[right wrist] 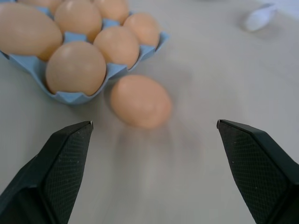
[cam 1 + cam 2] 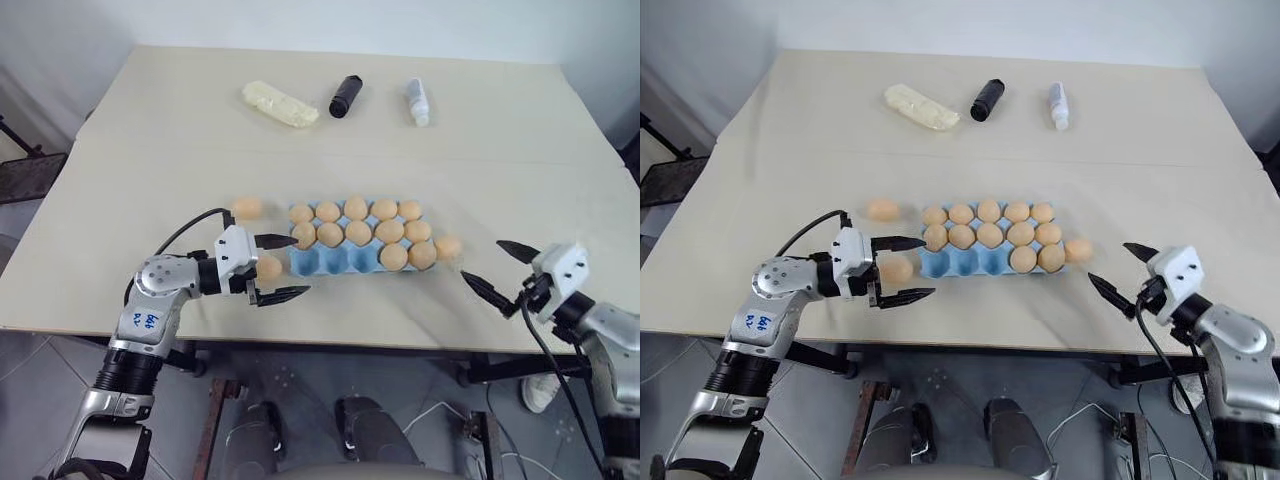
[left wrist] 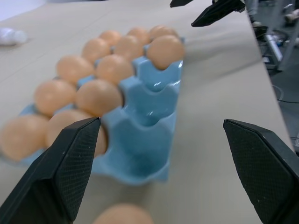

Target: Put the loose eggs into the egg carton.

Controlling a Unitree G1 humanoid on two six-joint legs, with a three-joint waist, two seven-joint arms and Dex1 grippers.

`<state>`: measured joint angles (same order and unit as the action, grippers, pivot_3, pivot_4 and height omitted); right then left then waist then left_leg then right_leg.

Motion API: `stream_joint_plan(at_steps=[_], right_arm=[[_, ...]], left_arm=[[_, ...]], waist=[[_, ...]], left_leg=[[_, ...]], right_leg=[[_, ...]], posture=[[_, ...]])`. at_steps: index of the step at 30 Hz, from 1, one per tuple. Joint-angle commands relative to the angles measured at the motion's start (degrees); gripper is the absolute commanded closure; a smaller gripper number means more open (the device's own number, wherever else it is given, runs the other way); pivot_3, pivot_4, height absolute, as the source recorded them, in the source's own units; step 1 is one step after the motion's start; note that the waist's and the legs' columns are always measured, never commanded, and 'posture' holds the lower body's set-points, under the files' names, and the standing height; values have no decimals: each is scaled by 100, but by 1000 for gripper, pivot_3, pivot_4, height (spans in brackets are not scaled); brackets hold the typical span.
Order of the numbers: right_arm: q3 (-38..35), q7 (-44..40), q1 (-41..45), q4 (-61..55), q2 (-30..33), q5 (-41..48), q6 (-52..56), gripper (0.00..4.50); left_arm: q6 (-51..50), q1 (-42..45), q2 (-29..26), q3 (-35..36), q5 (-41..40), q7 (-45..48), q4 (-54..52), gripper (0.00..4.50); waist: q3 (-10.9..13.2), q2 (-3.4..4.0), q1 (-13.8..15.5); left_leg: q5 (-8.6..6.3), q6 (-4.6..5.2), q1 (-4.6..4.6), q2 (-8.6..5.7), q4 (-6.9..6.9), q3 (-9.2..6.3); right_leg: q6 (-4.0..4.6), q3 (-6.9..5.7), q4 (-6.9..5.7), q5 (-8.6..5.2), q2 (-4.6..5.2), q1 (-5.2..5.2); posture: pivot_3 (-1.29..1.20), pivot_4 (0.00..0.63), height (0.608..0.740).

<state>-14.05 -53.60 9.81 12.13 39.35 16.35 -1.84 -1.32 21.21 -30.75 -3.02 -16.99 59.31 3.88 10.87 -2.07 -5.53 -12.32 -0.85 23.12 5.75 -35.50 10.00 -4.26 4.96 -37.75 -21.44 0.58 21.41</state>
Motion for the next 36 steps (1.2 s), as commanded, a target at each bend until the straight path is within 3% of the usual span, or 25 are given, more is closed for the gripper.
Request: stream_joint_plan(at_steps=[1, 10, 16, 19, 24, 29, 32, 36], right_arm=[[420, -542, 683, 925, 195, -295, -406, 48], [1208, -1219, 2700, 3441, -1, -942, -1381, 48], [1074, -1316, 2764, 3714, 26, -869, -1658, 2051], [879, -1283, 2476, 3332, 203, -716, -1545, 2887], [414, -1274, 1545, 1640, 589, -131, -822, 2887], [182, -821, 848, -937, 609, 763, 851, 2887], [398, -330, 796, -2036, 337, 1094, 1650, 2887], [1272, 192, 1007, -2559, -280, 712, 2017, 2887]], left_arm=[[-47, -216, -163, 243, -83, -125, -470, 0], [-282, -659, -387, 556, -177, -343, -994, 0], [-346, -746, -406, 618, -180, -414, -1096, 0], [-319, -763, -407, 633, -170, -425, -1050, 0], [-257, -673, -366, 727, -173, -497, -745, 0], [-121, -605, -394, 857, -148, -452, -267, 0], [-72, -565, -400, 886, -173, -407, -56, 0], [14, -511, -389, 836, -133, -375, 139, 0]], waist=[[1, 1, 4], [9, 14, -72], [10, 15, -80], [10, 15, -82], [10, 16, -55], [10, 17, -115], [10, 16, -115], [8, 12, -73]], left_leg=[[-1, -2, 2, 1, -1, 0], [-2, 2, 1, 0, -28, 7], [-3, 3, 2, 3, -35, -5], [-5, 3, 2, 4, -36, -3], [-6, 2, 4, 2, -35, -6], [-9, -4, 0, 10, -34, -7], [-14, -25, -2, 14, -21, -9], [-10, -37, 2, 10, -11, -12]], right_leg=[[-2, 0, 0, -2, -1, 1], [-7, 4, -11, -1, 3, -2], [-7, -3, -11, -1, 2, -12], [-8, -2, -10, -2, 2, -11], [-9, -1, -11, -3, 6, -11], [-8, 1, -19, -2, 0, -10], [0, -4, -25, 3, -4, -2], [5, -10, -20, 2, 0, 4]], posture=[[0, 150, 740], [0, 150, 740], [0, 150, 740], [0, 150, 740], [0, 150, 740], [0, 150, 740], [0, 150, 740], [0, 150, 740]])
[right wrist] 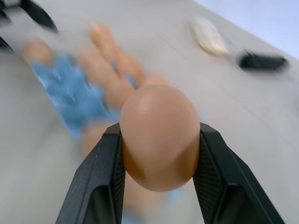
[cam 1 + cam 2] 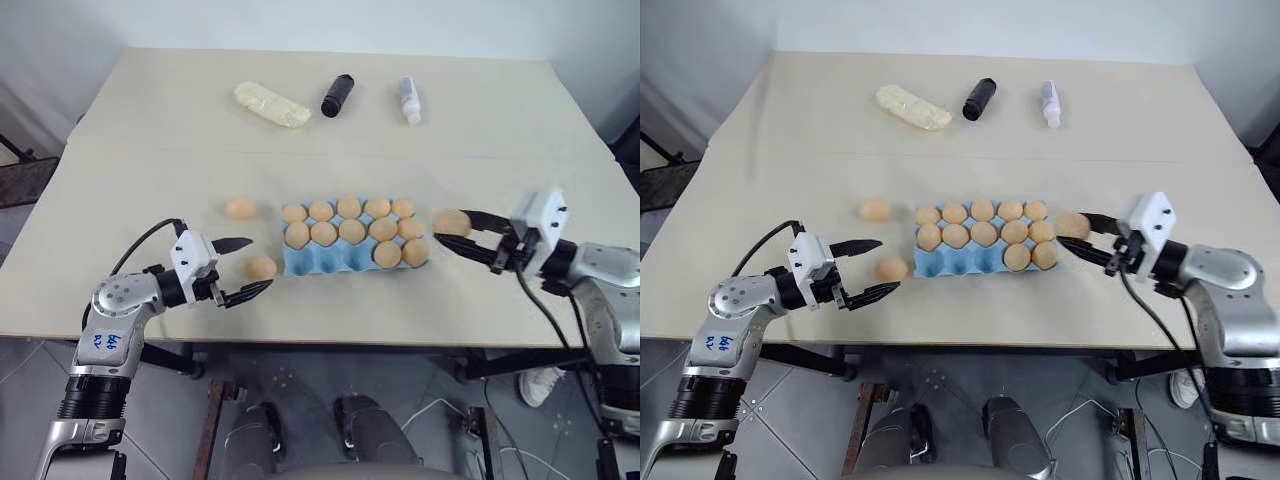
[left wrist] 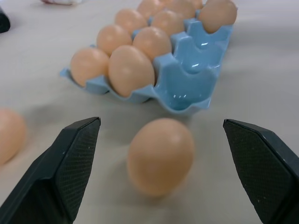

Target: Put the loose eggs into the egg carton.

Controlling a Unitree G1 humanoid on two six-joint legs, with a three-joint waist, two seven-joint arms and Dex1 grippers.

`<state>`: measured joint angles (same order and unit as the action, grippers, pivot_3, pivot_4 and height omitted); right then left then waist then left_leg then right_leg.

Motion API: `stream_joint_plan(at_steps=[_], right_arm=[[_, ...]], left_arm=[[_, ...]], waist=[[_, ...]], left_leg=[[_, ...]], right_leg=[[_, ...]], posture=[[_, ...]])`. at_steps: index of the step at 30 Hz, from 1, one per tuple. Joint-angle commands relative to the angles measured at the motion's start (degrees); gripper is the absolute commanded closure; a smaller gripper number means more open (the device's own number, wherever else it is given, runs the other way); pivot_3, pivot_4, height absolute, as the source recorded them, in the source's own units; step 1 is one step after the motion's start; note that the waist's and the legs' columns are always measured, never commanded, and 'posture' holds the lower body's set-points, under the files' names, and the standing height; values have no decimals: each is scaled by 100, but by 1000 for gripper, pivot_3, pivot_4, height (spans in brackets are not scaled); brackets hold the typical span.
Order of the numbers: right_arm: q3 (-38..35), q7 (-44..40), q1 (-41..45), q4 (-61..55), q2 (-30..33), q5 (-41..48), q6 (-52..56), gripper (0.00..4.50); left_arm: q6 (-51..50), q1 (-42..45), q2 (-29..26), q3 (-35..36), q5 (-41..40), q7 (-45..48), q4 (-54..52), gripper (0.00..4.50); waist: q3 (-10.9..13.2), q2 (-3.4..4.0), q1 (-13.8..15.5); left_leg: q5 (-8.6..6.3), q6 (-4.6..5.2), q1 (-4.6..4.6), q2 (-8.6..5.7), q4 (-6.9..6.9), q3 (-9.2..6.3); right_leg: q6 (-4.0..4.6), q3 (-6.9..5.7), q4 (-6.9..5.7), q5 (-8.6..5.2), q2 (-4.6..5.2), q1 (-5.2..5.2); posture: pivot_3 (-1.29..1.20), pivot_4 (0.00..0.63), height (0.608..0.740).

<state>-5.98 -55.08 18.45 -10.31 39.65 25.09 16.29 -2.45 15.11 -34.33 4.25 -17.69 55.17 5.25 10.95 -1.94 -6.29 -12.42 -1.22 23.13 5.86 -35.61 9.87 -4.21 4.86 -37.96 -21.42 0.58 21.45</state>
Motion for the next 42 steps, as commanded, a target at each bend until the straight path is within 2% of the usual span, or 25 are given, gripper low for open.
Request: stream_joint_plan(at_steps=[1, 7, 12, 15, 16, 20, 25, 28, 34, 42], right_arm=[[626, 402, 208, -235, -461, -290, 124, 2887], [1065, 496, 432, 308, -832, -731, -167, 2887], [1252, 409, 476, 601, -973, -896, -271, 1222], [949, 364, 356, 446, -810, -772, -312, 145], [755, 249, 232, 322, -701, -626, -350, 30], [12, -164, -392, -12, -345, -129, -672, 30], [-989, -581, -1641, 123, 89, 35, -1270, 30], [-1297, -658, -2139, 103, 152, 133, -1362, 30], [-1352, -555, -2232, -59, 45, 199, -1433, 30], [-1090, -418, -2042, -492, 0, 268, -1297, 30]], left_arm=[[125, 110, -23, 98, -66, 40, 4, 0], [86, 132, -14, 89, -87, 48, -64, 0], [-7, -76, -59, 186, -143, -20, -357, 0], [-49, -188, -87, 230, -172, -45, -489, 0], [-67, -227, -113, 267, -185, -52, -529, 0], [-106, -387, -251, 458, -224, -51, -598, 0], [-197, -752, -611, 847, -360, 168, -440, 0], [-102, -835, -757, 969, -312, 212, -222, 0], [-84, -642, -706, 846, -280, 249, -88, 0], [-185, -63, -107, 29, -73, 162, -87, 0]], waist=[[0, -1, 6], [0, -1, 103], [0, -1, 137], [0, -1, 142], [0, -1, 144], [1, -2, 172], [1, -2, 164], [1, -2, 133], [0, -3, 120], [0, -3, 171]], left_leg=[[0, 1, 6, -2, 0, 2], [3, 29, 14, -6, 4, 14], [0, 24, 13, 1, 5, 15], [-1, 23, 14, 0, 7, 16], [-1, 24, 14, -1, 7, 17], [-5, 23, 14, -2, 11, 12], [-9, 26, 11, -2, 14, 11], [-10, 27, 7, -2, 18, 12], [-29, 31, 0, -2, 18, 10], [-23, 37, 4, -8, 20, 10]], right_leg=[[0, 0, 1, 0, 2, 5], [-2, 1, 19, -3, 6, 10], [5, 1, 19, -8, -3, 12], [4, 3, 19, -9, -1, 13], [4, 3, 20, -9, 0, 13], [2, 0, 25, -12, 1, 10], [2, 0, 31, -13, 0, 1], [4, 2, 34, -14, 2, 2], [12, 1, 26, -4, 4, 0], [10, -1, 29, -5, 7, 0]], posture=[[0, 150, 740], [0, 150, 740], [0, 150, 740], [0, 150, 740], [0, 150, 740], [0, 150, 740], [0, 150, 740], [0, 150, 740], [0, 150, 740], [0, 150, 740]])
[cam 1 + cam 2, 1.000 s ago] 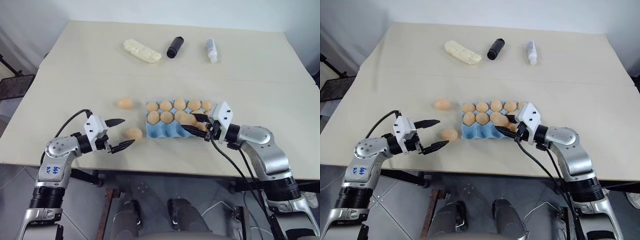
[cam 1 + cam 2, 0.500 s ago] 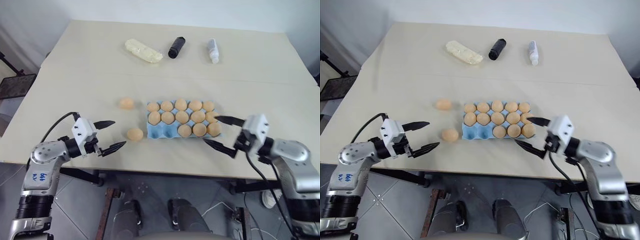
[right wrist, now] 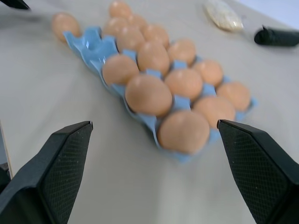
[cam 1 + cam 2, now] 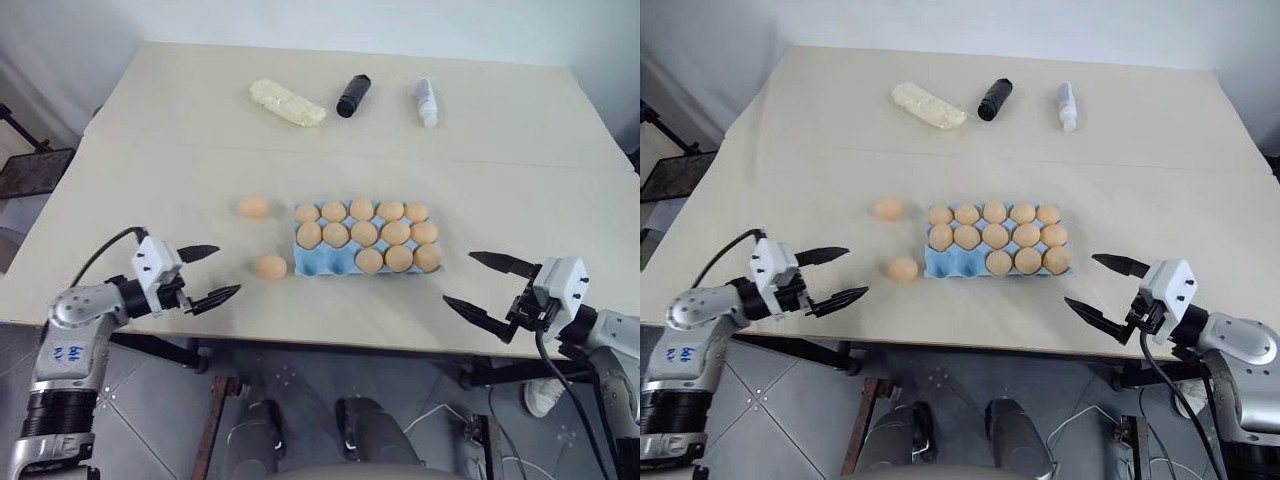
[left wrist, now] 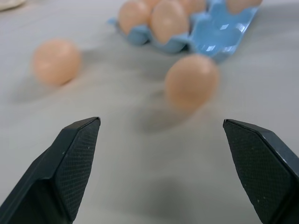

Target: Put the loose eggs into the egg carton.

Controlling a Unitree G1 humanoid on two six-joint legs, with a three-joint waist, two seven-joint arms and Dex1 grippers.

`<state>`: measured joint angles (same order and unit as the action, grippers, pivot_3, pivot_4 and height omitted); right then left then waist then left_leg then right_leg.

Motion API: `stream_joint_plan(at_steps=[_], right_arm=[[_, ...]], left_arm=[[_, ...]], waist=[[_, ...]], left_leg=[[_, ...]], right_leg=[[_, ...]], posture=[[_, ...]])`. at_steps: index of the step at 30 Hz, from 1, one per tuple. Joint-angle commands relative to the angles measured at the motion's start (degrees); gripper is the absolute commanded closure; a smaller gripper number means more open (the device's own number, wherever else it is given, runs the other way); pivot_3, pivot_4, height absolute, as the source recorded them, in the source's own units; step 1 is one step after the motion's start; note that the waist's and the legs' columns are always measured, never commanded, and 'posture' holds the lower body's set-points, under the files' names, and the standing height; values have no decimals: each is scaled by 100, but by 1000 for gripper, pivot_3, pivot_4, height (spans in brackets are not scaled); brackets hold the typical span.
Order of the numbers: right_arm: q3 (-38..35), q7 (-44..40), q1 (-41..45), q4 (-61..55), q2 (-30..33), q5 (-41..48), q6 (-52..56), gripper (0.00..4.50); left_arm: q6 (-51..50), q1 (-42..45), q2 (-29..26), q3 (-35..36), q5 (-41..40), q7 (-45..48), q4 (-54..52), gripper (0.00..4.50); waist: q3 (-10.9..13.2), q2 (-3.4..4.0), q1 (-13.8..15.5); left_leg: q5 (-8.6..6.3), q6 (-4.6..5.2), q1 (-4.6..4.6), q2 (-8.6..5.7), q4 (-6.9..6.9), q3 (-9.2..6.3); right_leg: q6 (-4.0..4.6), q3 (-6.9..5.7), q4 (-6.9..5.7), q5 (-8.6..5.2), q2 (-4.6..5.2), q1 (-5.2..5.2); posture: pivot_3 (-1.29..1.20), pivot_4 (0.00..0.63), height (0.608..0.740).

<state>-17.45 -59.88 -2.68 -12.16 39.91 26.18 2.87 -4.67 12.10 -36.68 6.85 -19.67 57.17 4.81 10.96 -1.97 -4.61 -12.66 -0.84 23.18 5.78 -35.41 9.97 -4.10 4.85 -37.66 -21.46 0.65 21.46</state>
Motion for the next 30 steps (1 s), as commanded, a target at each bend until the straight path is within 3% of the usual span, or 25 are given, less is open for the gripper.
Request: stream_joint_plan(at_steps=[1, 8, 11, 17, 24, 30], right_arm=[[135, 65, 108, -463, -30, 213, 99, 30], [539, 256, 242, -916, -143, 249, 271, 30], [589, 354, 196, -959, -182, 213, 279, 0], [480, 504, 29, -939, -186, 175, 263, 0], [385, 658, -167, -997, -180, 171, 257, 0], [299, 932, -377, -1174, -207, 103, 262, 0]], left_arm=[[86, 408, 270, -410, 256, -95, 130, 0], [327, 897, 712, -914, 701, -234, 738, 0], [381, 919, 676, -892, 736, -241, 796, 600], [342, 924, 522, -632, 404, -97, 535, 2446], [-143, 1308, 903, -888, 101, -9, -154, 2446], [-118, 2108, 2009, -1675, 410, -73, 334, 2446]], waist=[[0, 0, 1], [-1, -3, -37], [-1, -3, -15], [-1, -3, -7], [-1, -3, 32], [-1, -3, 129]], left_leg=[[12, -4, 0, 1, 0, 0], [20, -9, 0, 5, -6, 1], [22, -11, 1, 7, -5, -1], [21, -10, 1, 4, -10, 0], [23, -9, 1, 2, -16, -2], [22, -5, 3, -7, -37, -3]], right_leg=[[0, 0, 1, 0, -2, 0], [-2, 6, -3, -1, -11, 2], [-3, 5, -5, -2, -14, 5], [-4, 4, -7, -2, -7, 2], [-5, 0, -10, -2, -8, -2], [-17, 4, -13, 1, -11, -7]], posture=[[0, 150, 740], [0, 150, 740], [0, 150, 740], [0, 150, 740], [0, 150, 740], [0, 150, 740]])
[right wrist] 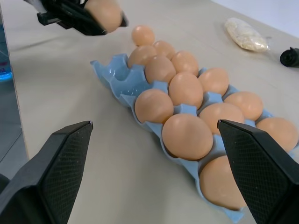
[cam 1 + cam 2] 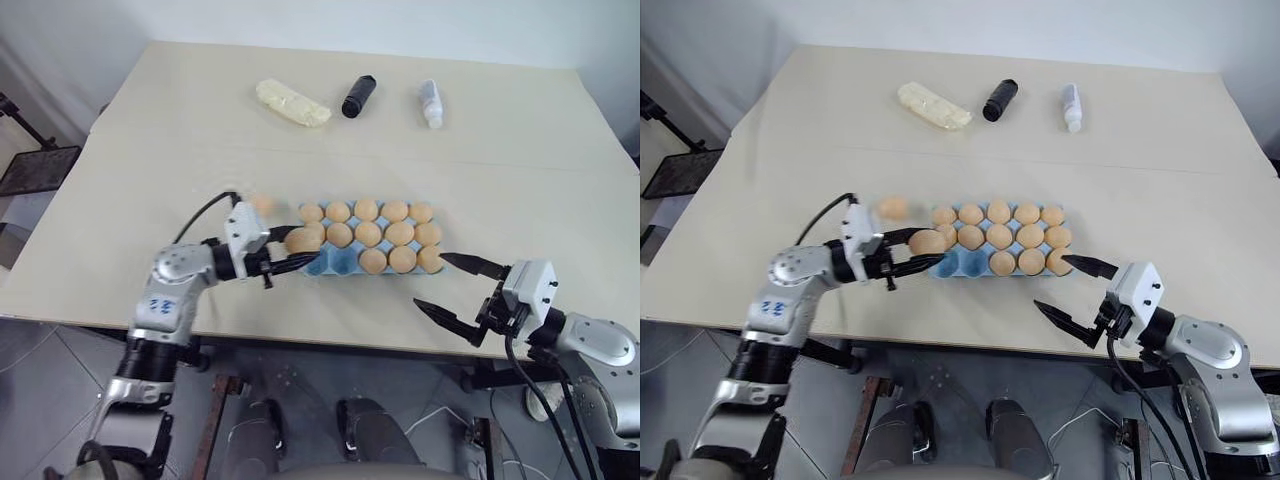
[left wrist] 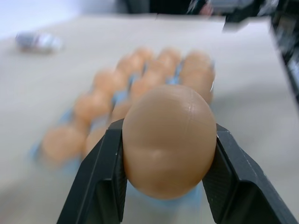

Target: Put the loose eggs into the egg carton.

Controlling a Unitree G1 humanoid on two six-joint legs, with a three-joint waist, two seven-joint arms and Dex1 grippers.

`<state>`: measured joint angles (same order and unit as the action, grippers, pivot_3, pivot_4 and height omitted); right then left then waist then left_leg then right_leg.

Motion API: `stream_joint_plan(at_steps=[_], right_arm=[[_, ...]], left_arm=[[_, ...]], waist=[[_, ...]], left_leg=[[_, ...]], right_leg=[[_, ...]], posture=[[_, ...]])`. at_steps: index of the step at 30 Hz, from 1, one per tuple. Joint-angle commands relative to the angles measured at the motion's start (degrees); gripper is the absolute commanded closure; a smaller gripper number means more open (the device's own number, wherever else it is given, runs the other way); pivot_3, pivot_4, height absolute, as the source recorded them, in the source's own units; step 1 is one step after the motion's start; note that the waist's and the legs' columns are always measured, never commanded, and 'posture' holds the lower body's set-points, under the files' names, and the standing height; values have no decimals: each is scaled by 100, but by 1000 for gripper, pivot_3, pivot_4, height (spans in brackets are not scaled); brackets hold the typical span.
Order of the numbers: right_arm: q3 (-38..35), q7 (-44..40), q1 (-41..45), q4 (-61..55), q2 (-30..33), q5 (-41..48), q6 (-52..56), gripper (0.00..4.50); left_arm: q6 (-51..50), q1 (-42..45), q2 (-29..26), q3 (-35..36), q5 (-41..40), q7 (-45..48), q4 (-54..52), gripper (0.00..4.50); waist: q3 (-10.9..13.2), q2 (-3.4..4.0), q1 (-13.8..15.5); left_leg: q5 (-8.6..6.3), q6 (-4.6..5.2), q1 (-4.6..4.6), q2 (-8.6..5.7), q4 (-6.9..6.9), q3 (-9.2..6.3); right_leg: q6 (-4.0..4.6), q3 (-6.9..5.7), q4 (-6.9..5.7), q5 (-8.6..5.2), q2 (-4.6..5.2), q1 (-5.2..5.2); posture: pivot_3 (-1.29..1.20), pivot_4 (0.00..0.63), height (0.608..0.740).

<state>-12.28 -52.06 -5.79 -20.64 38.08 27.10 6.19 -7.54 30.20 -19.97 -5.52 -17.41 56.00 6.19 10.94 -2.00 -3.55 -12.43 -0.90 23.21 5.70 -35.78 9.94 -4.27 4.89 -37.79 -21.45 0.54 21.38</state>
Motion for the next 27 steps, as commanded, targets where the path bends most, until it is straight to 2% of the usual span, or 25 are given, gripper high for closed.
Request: stream_joint_plan(at_steps=[1, 5, 8, 13, 14, 21, 27], right_arm=[[-229, 193, -102, -368, -25, 0, -74, 0], [-340, 385, -240, -580, -38, 14, -45, 0], [-399, 492, -341, -703, -53, 32, -40, 0], [-345, 591, -391, -732, -98, 5, -71, 0], [-318, 603, -374, -715, -112, -2, -77, 0], [-112, 502, -56, -511, -110, 1, -74, 0], [184, 277, 415, -204, -153, 11, -108, 0]], left_arm=[[256, 362, 437, -568, 282, 85, 320, 2446], [367, 526, 587, -674, 413, 71, 685, 2446], [403, 547, 520, -549, 349, 121, 763, 1822], [470, 475, 341, -417, 341, 192, 776, 238], [474, 469, 331, -400, 350, 166, 773, 40], [539, 299, 184, -191, 318, 30, 455, 40], [509, -574, -775, 633, 46, 84, -86, 40]], waist=[[0, 0, 31], [0, 0, -19], [0, 0, -42], [0, 1, -34], [0, 0, -24], [0, 1, 25], [0, 1, -110]], left_leg=[[-2, 2, 1, -4, -9, -1], [-10, -1, -1, -4, -14, 2], [-8, -5, -1, 2, -13, -2], [-9, -2, 0, 8, -13, -2], [-9, -1, 0, 7, -13, -2], [-10, 2, 1, 7, -16, -1], [-7, -11, -3, 22, -1, -1]], right_leg=[[-1, -1, 0, 1, -2, -3], [-2, 11, 0, 1, -10, -4], [3, 9, -8, -1, -15, 2], [2, 7, -7, -1, -7, -1], [0, 6, -7, -1, -4, -2], [-1, 6, -7, -1, -2, -2], [9, 4, -11, -6, -13, 4]], posture=[[0, 150, 740], [0, 150, 740], [0, 150, 740], [0, 150, 740], [0, 150, 740], [0, 150, 740], [0, 150, 740]])
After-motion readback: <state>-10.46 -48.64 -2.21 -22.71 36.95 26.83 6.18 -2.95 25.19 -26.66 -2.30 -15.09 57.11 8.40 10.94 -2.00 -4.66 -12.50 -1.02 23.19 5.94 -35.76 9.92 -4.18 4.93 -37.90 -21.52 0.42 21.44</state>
